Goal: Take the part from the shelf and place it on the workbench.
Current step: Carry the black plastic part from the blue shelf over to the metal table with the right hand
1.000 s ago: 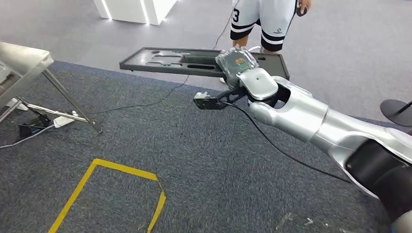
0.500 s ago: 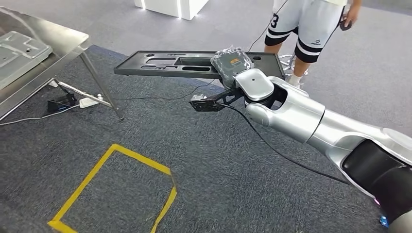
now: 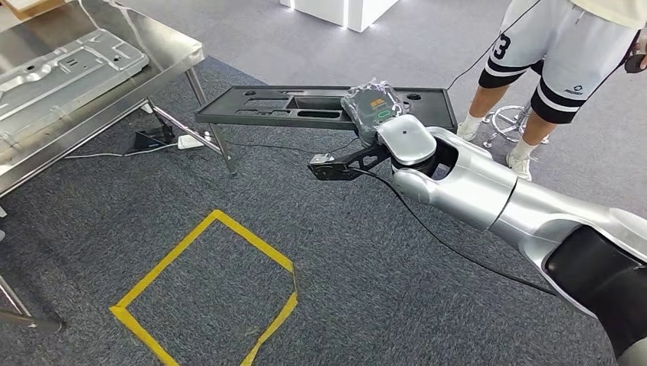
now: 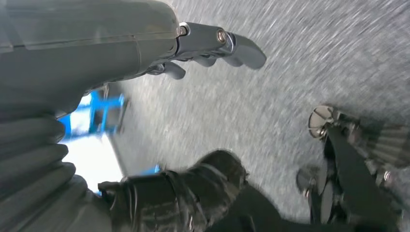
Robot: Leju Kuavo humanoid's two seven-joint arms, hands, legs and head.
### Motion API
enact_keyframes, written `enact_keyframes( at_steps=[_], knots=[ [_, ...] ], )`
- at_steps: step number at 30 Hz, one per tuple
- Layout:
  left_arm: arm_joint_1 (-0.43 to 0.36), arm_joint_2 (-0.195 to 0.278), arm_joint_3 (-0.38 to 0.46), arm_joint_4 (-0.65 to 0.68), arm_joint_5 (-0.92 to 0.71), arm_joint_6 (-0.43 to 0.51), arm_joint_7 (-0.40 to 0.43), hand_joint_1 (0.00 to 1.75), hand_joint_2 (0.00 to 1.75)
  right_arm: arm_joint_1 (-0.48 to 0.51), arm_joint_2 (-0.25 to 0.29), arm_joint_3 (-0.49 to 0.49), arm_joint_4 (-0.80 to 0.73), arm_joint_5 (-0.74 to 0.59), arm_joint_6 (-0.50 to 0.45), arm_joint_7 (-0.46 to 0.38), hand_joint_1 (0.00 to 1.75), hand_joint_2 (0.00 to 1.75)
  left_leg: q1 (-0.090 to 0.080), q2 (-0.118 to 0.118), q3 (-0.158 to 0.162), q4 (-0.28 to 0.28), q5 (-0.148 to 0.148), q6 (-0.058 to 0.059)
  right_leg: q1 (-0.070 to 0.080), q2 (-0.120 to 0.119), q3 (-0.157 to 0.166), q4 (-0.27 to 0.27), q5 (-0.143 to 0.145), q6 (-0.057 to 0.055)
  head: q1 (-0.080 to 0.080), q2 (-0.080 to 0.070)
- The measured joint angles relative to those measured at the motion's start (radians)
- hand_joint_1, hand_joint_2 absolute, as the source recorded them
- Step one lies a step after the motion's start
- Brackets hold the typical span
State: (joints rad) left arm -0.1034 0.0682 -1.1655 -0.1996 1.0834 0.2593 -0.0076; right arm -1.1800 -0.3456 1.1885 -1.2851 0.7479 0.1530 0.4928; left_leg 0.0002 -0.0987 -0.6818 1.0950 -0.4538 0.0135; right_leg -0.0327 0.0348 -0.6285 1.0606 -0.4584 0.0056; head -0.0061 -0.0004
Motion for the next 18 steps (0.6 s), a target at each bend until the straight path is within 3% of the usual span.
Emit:
enact_keyframes(
  at_steps=[2,4,5,6,7,9,11,13,14,16,18],
  knots=[
    [-0.001,-0.002,0.0,0.0,0.02,-0.023,0.001,0.0,1.75,-0.001,-0.004,0.0,-0.007,0.003,0.001,0.002,1.75,1.75,0.0,0.07,-0.049,0.105,-0.047,-0.008,0.005,-0.022,0.011,-0.005,-0.003,-0.008,-0.006,0.0],
    [-0.002,-0.003,0.0,0.0,0.031,-0.035,0.003,0.0,1.75,-0.001,-0.007,-0.001,-0.01,0.005,0.001,0.002,1.75,1.75,0.003,0.091,-0.107,0.212,-0.081,-0.01,0.011,-0.046,0.018,-0.005,-0.009,-0.012,-0.007,0.0],
    [-0.002,-0.003,0.001,0.0,0.034,-0.037,0.005,0.0,1.75,-0.001,-0.007,-0.001,-0.01,0.006,0.001,0.001,1.75,1.75,0.003,0.092,-0.118,0.226,-0.077,-0.008,0.013,-0.058,0.021,-0.005,-0.012,-0.013,-0.007,0.0],
    [-0.002,-0.004,0.001,0.0,0.037,-0.038,0.008,0.0,1.75,-0.001,-0.007,-0.001,-0.012,0.007,0.001,0.001,1.75,1.75,0.002,0.094,-0.111,0.203,-0.054,-0.005,0.015,-0.071,0.026,-0.005,-0.017,-0.013,-0.007,0.0],
    [-0.002,-0.004,0.001,0.0,0.038,-0.038,0.01,0.0,1.75,-0.001,-0.007,-0.001,-0.013,0.007,0.001,0.0,1.75,1.75,0.0,0.102,-0.084,0.145,-0.017,0.0,0.017,-0.083,0.032,-0.006,-0.021,-0.013,-0.006,0.0],
    [-0.003,-0.004,0.002,0.0,0.038,-0.037,0.014,0.0,1.75,-0.001,-0.007,-0.001,-0.016,0.008,0.001,-0.001,1.75,1.75,-0.017,0.151,-0.018,0.014,0.035,0.011,0.021,-0.106,0.044,-0.009,-0.03,-0.01,-0.006,0.0],
    [-0.006,-0.003,0.003,0.0,0.038,-0.036,0.015,0.0,1.75,-0.001,-0.008,-0.001,-0.016,0.009,0.001,-0.001,1.75,1.75,-0.035,0.185,0.01,-0.043,0.039,0.02,0.026,-0.128,0.051,-0.015,-0.035,-0.003,-0.005,0.0],
    [-0.007,-0.003,0.005,0.0,0.036,-0.031,0.024,0.0,1.75,-0.001,-0.008,-0.001,-0.017,0.01,0.001,-0.003,1.75,1.75,-0.037,0.166,0.018,-0.057,0.039,0.027,0.028,-0.149,0.058,-0.02,-0.041,0.007,-0.005,0.0],
    [-0.006,-0.003,0.005,0.0,0.036,-0.028,0.03,0.0,1.75,0.0,-0.009,-0.001,-0.018,0.011,0.002,-0.005,1.75,1.75,-0.035,0.152,0.026,-0.066,0.041,0.031,0.026,-0.145,0.062,-0.016,-0.049,0.011,-0.004,0.0],
    [-0.006,-0.003,0.006,0.0,0.035,-0.026,0.041,0.0,1.75,-0.002,-0.01,-0.001,-0.021,0.014,0.002,-0.011,1.75,1.75,-0.028,0.13,0.045,-0.081,0.043,0.044,0.025,-0.1,0.042,0.04,-0.083,0.016,-0.001,0.0],
    [-0.009,-0.003,0.006,0.0,0.037,-0.028,0.047,0.0,1.75,-0.002,-0.011,-0.001,-0.021,0.016,0.003,-0.016,1.75,1.75,-0.026,0.107,0.049,-0.083,0.042,0.054,0.024,-0.051,-0.027,0.166,-0.131,0.014,0.001,0.0]
  ],
)
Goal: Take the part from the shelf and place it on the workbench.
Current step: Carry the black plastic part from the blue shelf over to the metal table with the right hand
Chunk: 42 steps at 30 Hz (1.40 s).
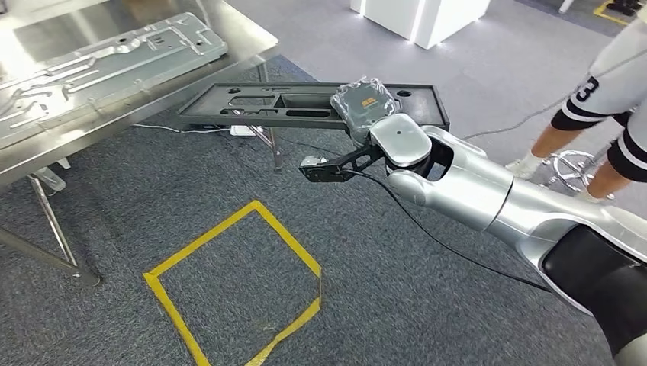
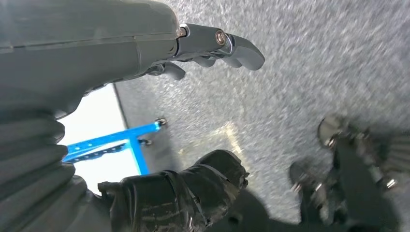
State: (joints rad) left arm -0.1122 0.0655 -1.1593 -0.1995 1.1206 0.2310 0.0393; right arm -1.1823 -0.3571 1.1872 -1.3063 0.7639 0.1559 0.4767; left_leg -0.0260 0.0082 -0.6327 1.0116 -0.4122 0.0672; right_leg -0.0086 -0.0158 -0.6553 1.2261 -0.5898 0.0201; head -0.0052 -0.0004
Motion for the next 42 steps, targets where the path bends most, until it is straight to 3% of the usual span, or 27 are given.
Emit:
enact_keyframes(
  at_steps=[1,2,3,5,6,8,10,11,13,15,17,18,19,20,22,25,27,29,31,32,33,34,36,37,39,42],
  knots=[
    [-0.002,0.0,0.0,0.0,0.0,-0.001,0.002,0.0,1.75,0.003,0.0,0.0,0.0,0.0,0.001,-0.002,1.75,1.75,0.001,-0.015,0.0,0.002,-0.001,0.002,-0.001,0.01,-0.038,0.058,-0.014,0.001,0.0,0.0],
    [-0.003,0.0,0.001,0.0,0.001,-0.002,0.004,0.0,1.75,0.006,-0.001,0.0,0.001,0.0,0.001,-0.005,1.75,1.75,0.001,-0.031,0.0,0.005,-0.003,0.002,-0.002,0.014,-0.063,0.088,-0.01,0.002,0.0,0.0],
    [-0.003,0.0,0.001,0.0,0.001,-0.002,0.007,0.0,1.75,0.008,-0.001,0.0,0.002,0.0,0.001,-0.007,1.75,1.75,0.003,-0.048,0.0,0.009,-0.005,0.001,-0.004,0.015,-0.07,0.08,0.013,0.004,0.001,0.0],
    [-0.001,0.0,0.002,0.0,0.001,-0.002,0.011,0.0,1.75,0.008,-0.001,0.0,0.003,0.0,0.0,-0.012,1.75,1.75,0.007,-0.075,-0.001,0.026,-0.016,-0.006,-0.011,0.027,-0.034,-0.031,0.091,0.008,0.001,0.0],
    [0.001,0.001,0.002,0.0,0.001,-0.002,0.012,0.0,1.75,0.007,-0.001,0.0,0.003,0.0,-0.001,-0.014,1.75,1.75,0.007,-0.087,-0.005,0.037,-0.022,-0.011,-0.013,0.037,-0.012,-0.091,0.117,0.01,0.001,0.0],
    [0.003,0.002,0.002,0.0,0.001,-0.003,0.014,0.0,1.75,0.005,-0.002,0.0,0.003,-0.005,-0.008,-0.023,1.75,1.75,0.009,-0.102,-0.018,0.051,-0.029,-0.021,-0.013,0.05,0.011,-0.149,0.132,0.005,0.002,0.0],
    [0.008,0.004,0.002,0.0,0.002,-0.003,0.015,0.0,1.75,0.005,0.002,0.0,0.004,-0.009,-0.014,-0.033,1.75,1.75,0.01,-0.114,-0.025,0.052,-0.028,-0.03,-0.012,0.047,0.012,-0.152,0.132,-0.006,0.002,0.0],
    [0.012,0.005,0.002,0.0,0.003,-0.004,0.017,0.0,1.75,0.005,0.004,0.0,0.004,-0.01,-0.015,-0.037,1.75,1.75,0.009,-0.107,-0.028,0.055,-0.031,-0.034,-0.013,0.043,0.014,-0.155,0.133,-0.011,0.001,0.0],
    [0.013,0.006,0.003,0.0,0.006,-0.006,0.017,0.0,1.75,0.003,0.008,0.0,0.004,-0.009,-0.015,-0.04,1.75,1.75,0.01,-0.07,-0.048,0.1,-0.059,-0.046,-0.017,0.035,0.021,-0.161,0.135,-0.023,-0.004,0.0],
    [0.01,0.005,0.003,0.0,0.007,-0.008,0.016,0.0,1.75,0.001,0.009,0.0,0.005,-0.007,-0.013,-0.041,1.75,1.75,0.017,-0.028,-0.103,0.214,-0.114,-0.059,-0.015,0.029,0.026,-0.164,0.133,-0.029,-0.01,0.0],
    [0.007,0.005,0.003,0.0,0.007,-0.01,0.015,0.0,1.75,0.001,0.009,0.0,0.007,-0.007,-0.012,-0.042,1.75,1.75,0.024,-0.016,-0.156,0.31,-0.14,-0.066,-0.014,0.023,0.028,-0.164,0.13,-0.03,-0.011,0.0],
    [0.007,0.005,0.003,0.0,0.007,-0.01,0.014,0.0,1.75,0.001,0.01,0.0,0.007,-0.007,-0.011,-0.043,1.75,1.75,0.026,-0.014,-0.159,0.309,-0.127,-0.066,-0.013,0.021,0.03,-0.164,0.129,-0.029,-0.011,0.0],
    [0.007,0.005,0.003,0.0,0.007,-0.01,0.014,0.0,1.75,0.001,0.01,0.0,0.008,-0.007,-0.011,-0.044,1.75,1.75,0.027,-0.014,-0.143,0.271,-0.097,-0.065,-0.013,0.019,0.033,-0.164,0.126,-0.028,-0.011,0.0],
    [0.007,0.006,0.003,0.0,0.008,-0.01,0.014,0.0,1.75,0.001,0.011,0.0,0.008,-0.007,-0.011,-0.045,1.75,1.75,0.027,-0.013,-0.11,0.202,-0.059,-0.062,-0.013,0.017,0.037,-0.164,0.124,-0.026,-0.011,0.0],
    [0.007,0.006,0.004,0.0,0.008,-0.011,0.013,0.0,1.75,-0.001,0.012,0.0,0.008,-0.006,-0.011,-0.045,1.75,1.75,0.022,-0.012,-0.047,0.08,-0.017,-0.055,-0.012,0.014,0.043,-0.168,0.12,-0.02,-0.011,0.0],
    [0.005,0.007,0.004,0.0,0.007,-0.012,0.004,0.0,1.75,-0.003,0.014,0.0,0.01,-0.006,-0.01,-0.046,1.75,1.75,0.012,-0.014,-0.024,0.034,-0.017,-0.045,-0.011,0.01,0.049,-0.179,0.12,-0.005,-0.01,0.0],
    [0.005,0.007,0.004,0.0,0.004,-0.014,-0.001,0.0,1.75,-0.005,0.017,0.0,0.01,-0.004,-0.01,-0.046,1.75,1.75,0.016,-0.015,-0.01,0.018,-0.013,-0.035,-0.012,0.01,0.051,-0.178,0.112,0.005,-0.009,0.0],
    [0.005,0.006,0.004,0.0,-0.002,-0.013,0.002,0.0,1.75,-0.009,0.019,0.0,0.012,0.0,-0.005,-0.047,1.75,1.75,0.021,-0.014,0.005,0.001,-0.009,-0.024,-0.011,0.013,0.021,-0.11,0.074,0.009,-0.006,0.0],
    [0.003,0.006,0.004,0.0,-0.012,-0.009,0.016,0.0,1.75,-0.012,0.021,0.002,0.015,0.005,0.002,-0.05,1.75,1.75,0.019,-0.014,0.009,-0.001,-0.01,-0.017,-0.009,0.014,-0.048,0.02,0.025,0.009,-0.002,0.0],
    [0.003,0.006,0.004,0.0,-0.016,-0.007,0.024,0.0,1.75,-0.011,0.022,0.005,0.017,0.007,0.005,-0.052,1.75,1.75,0.018,-0.016,0.01,0.0,-0.012,-0.015,-0.009,0.014,-0.078,0.069,0.017,0.009,-0.001,0.0],
    [0.002,0.006,0.004,0.0,-0.018,-0.007,0.028,0.0,1.75,-0.01,0.023,0.008,0.02,0.008,0.007,-0.054,1.75,1.75,0.017,-0.019,0.01,0.002,-0.014,-0.014,-0.009,0.015,-0.093,0.084,0.026,0.009,0.0,0.0],
    [0.002,0.006,0.004,0.0,-0.019,-0.008,0.03,0.0,1.75,-0.01,0.025,0.012,0.023,0.01,0.01,-0.057,1.75,1.75,0.017,-0.022,0.011,0.005,-0.017,-0.014,-0.009,0.015,-0.089,0.059,0.053,0.007,0.0,0.0],
    [0.003,0.005,0.004,0.0,-0.02,-0.011,0.031,0.0,1.75,-0.016,0.03,0.017,0.03,0.014,0.015,-0.066,1.75,1.75,0.017,-0.027,0.01,0.016,-0.025,-0.017,-0.008,0.015,-0.038,-0.066,0.123,0.001,0.001,0.0],
    [0.003,0.005,0.004,0.0,-0.019,-0.012,0.031,0.0,1.75,-0.022,0.035,0.019,0.033,0.015,0.017,-0.071,1.75,1.75,0.015,-0.029,0.007,0.023,-0.03,-0.021,-0.007,0.016,-0.013,-0.123,0.145,-0.002,0.001,0.0],
    [0.003,0.004,0.004,0.0,-0.016,-0.015,0.03,0.0,1.75,-0.031,0.044,0.022,0.041,0.018,0.019,-0.078,1.75,1.75,0.012,-0.031,0.001,0.029,-0.035,-0.029,-0.004,0.017,0.01,-0.174,0.153,-0.006,0.001,0.0],
    [0.005,0.004,0.004,0.0,-0.011,-0.012,0.029,0.0,1.75,-0.035,0.055,0.026,0.051,0.017,0.017,-0.081,1.75,1.75,0.012,-0.031,-0.004,0.037,-0.042,-0.042,-0.006,0.014,0.015,-0.181,0.156,-0.016,0.002,0.0]
  ],
)
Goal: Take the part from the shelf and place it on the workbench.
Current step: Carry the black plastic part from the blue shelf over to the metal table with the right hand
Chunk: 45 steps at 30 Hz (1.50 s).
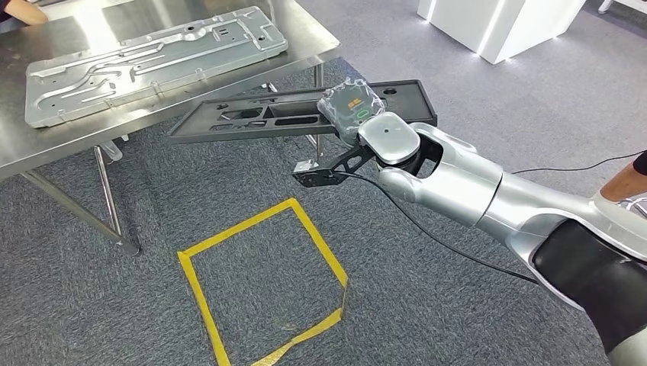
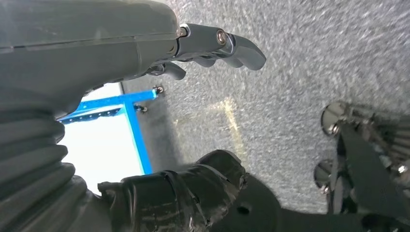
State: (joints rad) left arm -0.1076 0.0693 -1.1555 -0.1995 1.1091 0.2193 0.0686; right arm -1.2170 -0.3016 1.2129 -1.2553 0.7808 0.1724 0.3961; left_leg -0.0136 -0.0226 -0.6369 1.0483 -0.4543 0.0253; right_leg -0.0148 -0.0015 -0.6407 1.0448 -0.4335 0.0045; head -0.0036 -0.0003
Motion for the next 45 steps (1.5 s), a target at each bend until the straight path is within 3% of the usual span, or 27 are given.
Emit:
enact_keyframes(
  at_steps=[2,4,5,6,7,10,12,16,17,19,21,22,23,24,26,27,31,33,35,36,37,38,40,41,42,45],
  knots=[
    [0.002,-0.002,0.0,0.0,0.001,0.003,-0.003,0.0,1.75,-0.003,0.005,0.001,0.005,-0.001,-0.003,-0.001,1.75,1.75,0.005,0.005,-0.025,0.06,-0.037,-0.014,-0.006,-0.003,0.006,-0.006,0.001,-0.009,-0.003,0.0],
    [0.002,-0.004,0.0,0.0,0.002,0.003,-0.005,0.0,1.75,-0.006,0.008,0.002,0.01,-0.001,-0.005,-0.001,1.75,1.75,0.013,0.011,-0.081,0.184,-0.094,-0.027,-0.006,-0.005,0.009,-0.007,0.0,-0.013,-0.006,0.0],
    [0.002,-0.004,0.0,0.0,0.002,0.002,-0.004,0.0,1.75,-0.006,0.01,0.005,0.013,0.0,-0.006,-0.002,1.75,1.75,0.017,0.013,-0.109,0.239,-0.112,-0.031,-0.006,-0.005,0.009,-0.007,-0.001,-0.014,-0.005,0.0],
    [0.003,-0.004,0.0,0.0,0.002,0.002,-0.003,0.0,1.75,-0.006,0.012,0.008,0.016,0.0,-0.006,-0.004,1.75,1.75,0.02,0.014,-0.123,0.262,-0.111,-0.035,-0.006,-0.004,0.01,-0.007,-0.002,-0.014,-0.006,0.0],
    [0.003,-0.004,0.0,0.0,0.002,0.001,-0.001,0.0,1.75,-0.005,0.015,0.011,0.019,0.0,-0.007,-0.006,1.75,1.75,0.023,0.016,-0.119,0.246,-0.091,-0.037,-0.007,-0.004,0.011,-0.007,-0.003,-0.013,-0.006,0.0],
    [0.003,-0.004,0.0,0.0,0.002,0.0,0.008,0.0,1.75,-0.007,0.023,0.016,0.028,0.0,-0.013,-0.009,1.75,1.75,0.025,0.019,-0.03,0.053,0.002,-0.036,-0.008,-0.002,0.018,-0.008,-0.008,-0.003,-0.006,0.0],
    [0.002,-0.004,0.0,0.0,0.0,-0.005,0.012,0.0,1.75,-0.009,0.026,0.019,0.034,0.0,-0.02,-0.009,1.75,1.75,0.018,0.018,0.001,-0.013,0.013,-0.028,-0.007,-0.002,0.018,-0.011,-0.009,0.008,-0.005,0.0],
    [0.002,-0.004,0.0,0.0,0.001,-0.008,0.016,0.0,1.75,-0.011,0.032,0.021,0.042,0.001,-0.024,-0.01,1.75,1.75,0.017,0.016,0.017,-0.031,0.016,-0.003,-0.008,-0.003,0.015,0.002,-0.023,0.028,-0.002,0.0],
    [0.002,-0.004,0.0,0.0,0.001,-0.008,0.017,0.0,1.75,-0.012,0.033,0.021,0.044,0.001,-0.025,-0.01,1.75,1.75,0.019,0.017,0.022,-0.037,0.017,0.004,-0.006,-0.002,-0.003,0.041,-0.044,0.029,0.001,0.0],
    [0.001,-0.004,0.0,0.0,0.001,-0.007,0.017,0.0,1.75,-0.012,0.034,0.022,0.046,0.001,-0.027,-0.01,1.75,1.75,0.018,0.018,0.027,-0.038,0.015,0.014,-0.004,0.0,-0.069,0.17,-0.098,0.027,0.006,0.0],
    [-0.001,-0.004,0.0,0.0,0.0,-0.006,0.017,0.0,1.75,-0.007,0.035,0.024,0.049,0.001,-0.028,-0.01,1.75,1.75,0.015,0.016,0.029,-0.034,0.011,0.02,-0.003,0.0,-0.125,0.264,-0.118,0.026,0.008,0.0],
    [0.0,-0.004,0.0,0.0,0.0,-0.006,0.017,0.0,1.75,-0.006,0.035,0.025,0.051,0.001,-0.028,-0.01,1.75,1.75,0.014,0.014,0.029,-0.031,0.008,0.021,-0.003,0.0,-0.13,0.26,-0.102,0.024,0.008,0.0],
    [0.0,-0.004,0.0,0.0,0.0,-0.005,0.017,0.0,1.75,-0.005,0.035,0.025,0.052,0.001,-0.028,-0.01,1.75,1.75,0.014,0.012,0.03,-0.027,0.004,0.021,-0.003,0.0,-0.115,0.219,-0.071,0.022,0.008,0.0],
    [0.001,-0.004,0.0,0.0,0.0,-0.005,0.017,0.0,1.75,-0.005,0.035,0.025,0.053,0.002,-0.027,-0.01,1.75,1.75,0.014,0.01,0.031,-0.021,-0.002,0.019,-0.003,0.0,-0.086,0.15,-0.034,0.02,0.009,0.0],
    [0.001,-0.004,0.0,0.0,-0.001,-0.003,0.015,0.0,1.75,-0.009,0.035,0.025,0.054,0.004,-0.028,-0.009,1.75,1.75,0.01,0.007,0.027,-0.008,-0.013,0.011,0.0,0.001,-0.033,0.037,0.008,0.015,0.008,0.0],
    [0.001,-0.004,0.0,0.0,-0.002,-0.002,0.013,0.0,1.75,-0.009,0.035,0.025,0.054,0.008,-0.029,-0.009,1.75,1.75,0.008,0.006,0.025,-0.004,-0.016,0.007,0.002,0.001,-0.02,0.01,0.012,0.013,0.008,0.0],
    [0.002,-0.004,0.0,0.0,-0.01,0.006,0.011,0.0,1.75,-0.009,0.036,0.025,0.055,0.022,-0.032,-0.004,1.75,1.75,0.009,0.007,0.02,0.007,-0.03,-0.011,-0.002,0.001,-0.012,-0.002,0.01,-0.002,0.006,0.0],
    [0.002,-0.004,0.0,0.0,-0.013,0.011,0.014,0.0,1.75,-0.01,0.035,0.025,0.054,0.027,-0.032,0.001,1.75,1.75,0.013,0.011,-0.013,0.082,-0.073,-0.024,-0.007,0.001,-0.005,-0.007,0.011,-0.008,0.003,0.0],
    [0.002,-0.005,0.0,0.0,-0.017,0.014,0.017,0.0,1.75,-0.008,0.035,0.025,0.054,0.031,-0.032,0.003,1.75,1.75,0.017,0.014,-0.077,0.205,-0.122,-0.035,-0.007,0.001,-0.003,-0.008,0.009,-0.012,0.001,0.0],
    [0.002,-0.005,0.0,0.0,-0.018,0.014,0.018,0.0,1.75,-0.006,0.035,0.025,0.054,0.032,-0.032,0.003,1.75,1.75,0.02,0.015,-0.103,0.247,-0.128,-0.038,-0.007,0.001,-0.002,-0.008,0.008,-0.012,0.001,0.0],
    [0.002,-0.005,0.0,0.0,-0.019,0.015,0.018,0.0,1.75,-0.003,0.035,0.025,0.054,0.032,-0.032,0.003,1.75,1.75,0.021,0.016,-0.112,0.254,-0.116,-0.04,-0.007,0.002,-0.001,-0.008,0.007,-0.012,0.001,0.0],
    [0.002,-0.005,0.0,0.0,-0.02,0.015,0.018,0.0,1.75,-0.001,0.035,0.025,0.054,0.033,-0.032,0.003,1.75,1.75,0.023,0.016,-0.102,0.223,-0.086,-0.04,-0.008,0.003,0.002,-0.008,0.005,-0.011,0.001,0.0],
    [0.002,-0.005,0.0,0.0,-0.022,0.015,0.018,0.0,1.75,0.001,0.035,0.025,0.054,0.034,-0.033,0.005,1.75,1.75,0.024,0.017,-0.044,0.091,-0.015,-0.037,-0.008,0.004,0.009,-0.008,0.0,-0.006,0.001,0.0],
    [0.002,-0.005,0.0,0.0,-0.023,0.015,0.018,0.0,1.75,0.0,0.035,0.025,0.054,0.035,-0.033,0.007,1.75,1.75,0.021,0.017,-0.016,0.034,0.005,-0.033,-0.008,0.004,0.011,-0.008,-0.001,-0.002,0.001,0.0],
    [0.002,-0.005,0.0,0.0,-0.025,0.015,0.018,0.0,1.75,0.0,0.034,0.025,0.054,0.035,-0.033,0.008,1.75,1.75,0.018,0.016,0.001,-0.001,0.012,-0.029,-0.007,0.004,0.012,-0.009,-0.002,0.003,0.002,0.0],
    [0.0,-0.005,0.0,0.0,-0.029,0.016,0.018,0.0,1.75,0.002,0.034,0.024,0.054,0.037,-0.032,0.011,1.75,1.75,0.013,0.015,0.014,-0.022,0.012,-0.012,-0.007,0.005,0.015,-0.017,-0.001,0.021,0.002,0.0]
  ],
)
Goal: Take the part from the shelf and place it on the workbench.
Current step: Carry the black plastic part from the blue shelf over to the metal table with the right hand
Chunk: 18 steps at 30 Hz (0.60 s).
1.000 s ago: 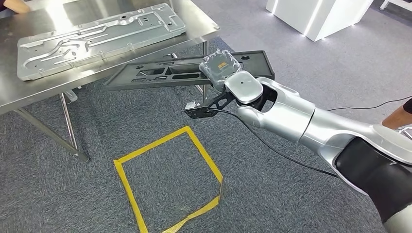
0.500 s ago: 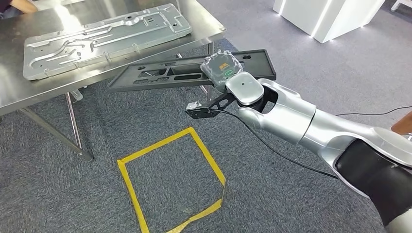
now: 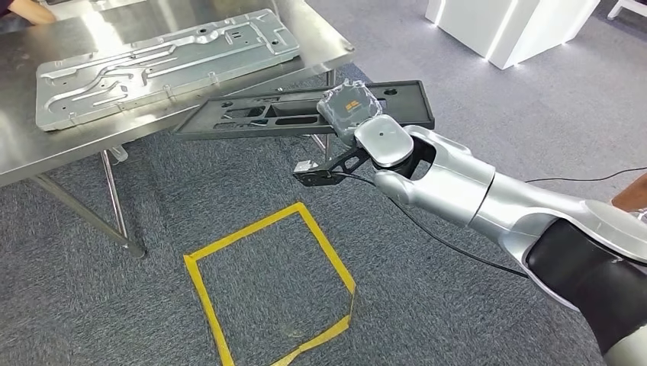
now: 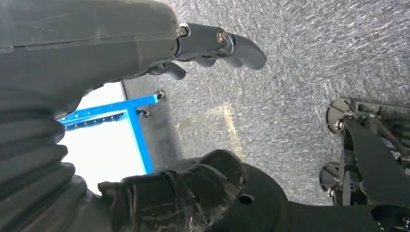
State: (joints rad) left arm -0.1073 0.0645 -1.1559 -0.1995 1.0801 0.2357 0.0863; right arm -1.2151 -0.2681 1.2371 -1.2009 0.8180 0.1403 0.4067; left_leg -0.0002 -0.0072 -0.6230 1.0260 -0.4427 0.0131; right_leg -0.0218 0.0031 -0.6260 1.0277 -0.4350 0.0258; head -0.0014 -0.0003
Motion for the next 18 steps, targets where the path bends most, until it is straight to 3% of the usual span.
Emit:
enact_keyframes(
  at_steps=[2,5,6,7,8,10,12,16,18],
  knots=[
    [0.0,0.0,0.0,0.0,0.0,0.002,0.0,0.0,1.75,0.0,-0.002,-0.001,0.0,0.001,0.0,0.0,1.75,1.75,0.003,0.002,0.01,-0.014,0.006,0.015,0.001,0.0,-0.012,0.03,-0.022,0.006,0.002,0.0],
    [-0.001,-0.001,0.0,0.0,0.0,0.002,0.0,0.0,1.75,0.003,-0.004,-0.002,0.0,0.002,0.0,0.0,1.75,1.75,0.003,0.004,0.016,-0.02,0.007,0.03,0.004,0.001,-0.098,0.21,-0.105,0.006,0.006,0.0],
    [-0.001,-0.001,0.0,0.0,0.0,0.003,0.0,0.0,1.75,0.007,-0.005,-0.002,0.0,0.002,0.0,0.0,1.75,1.75,0.002,0.004,0.016,-0.019,0.006,0.032,0.004,0.001,-0.126,0.263,-0.12,0.007,0.006,0.0],
    [-0.001,-0.001,0.0,0.0,0.0,0.003,0.0,0.0,1.75,0.011,-0.006,-0.002,0.0,0.002,0.0,0.0,1.75,1.75,0.001,0.003,0.016,-0.017,0.004,0.032,0.003,0.0,-0.138,0.281,-0.116,0.007,0.006,0.0],
    [-0.001,-0.001,0.0,0.0,0.0,0.003,0.0,0.0,1.75,0.014,-0.007,-0.002,0.0,0.002,0.0,0.0,1.75,1.75,0.001,0.002,0.016,-0.013,0.002,0.032,0.003,0.0,-0.131,0.259,-0.094,0.006,0.007,0.0],
    [0.0,-0.002,0.0,0.0,0.0,0.001,0.0,0.0,1.75,0.014,-0.009,-0.002,0.0,0.002,0.0,0.0,1.75,1.75,0.0,0.0,0.014,-0.002,-0.006,0.027,0.003,0.0,-0.072,0.132,-0.03,0.002,0.007,0.0],
    [-0.001,-0.002,0.0,0.0,0.002,-0.003,0.001,0.0,1.75,0.011,-0.008,-0.002,0.0,0.003,0.0,0.0,1.75,1.75,-0.003,-0.002,0.009,0.011,-0.015,0.018,0.005,0.0,-0.024,0.035,0.001,-0.002,0.006,0.0],
    [0.0,-0.001,0.0,0.0,0.003,-0.005,0.002,0.0,1.75,0.012,-0.008,-0.003,0.0,0.006,-0.001,-0.002,1.75,1.75,-0.005,-0.002,0.005,0.018,-0.024,0.001,0.006,0.0,-0.013,0.014,0.003,-0.018,0.006,0.0],
    [0.001,0.0,0.0,0.0,0.006,-0.006,0.003,0.0,1.75,0.011,-0.008,-0.004,0.0,0.008,-0.001,-0.001,1.75,1.75,-0.002,0.0,-0.018,0.071,-0.057,-0.011,0.001,-0.001,-0.007,0.008,0.005,-0.027,0.003,0.0]
  ],
)
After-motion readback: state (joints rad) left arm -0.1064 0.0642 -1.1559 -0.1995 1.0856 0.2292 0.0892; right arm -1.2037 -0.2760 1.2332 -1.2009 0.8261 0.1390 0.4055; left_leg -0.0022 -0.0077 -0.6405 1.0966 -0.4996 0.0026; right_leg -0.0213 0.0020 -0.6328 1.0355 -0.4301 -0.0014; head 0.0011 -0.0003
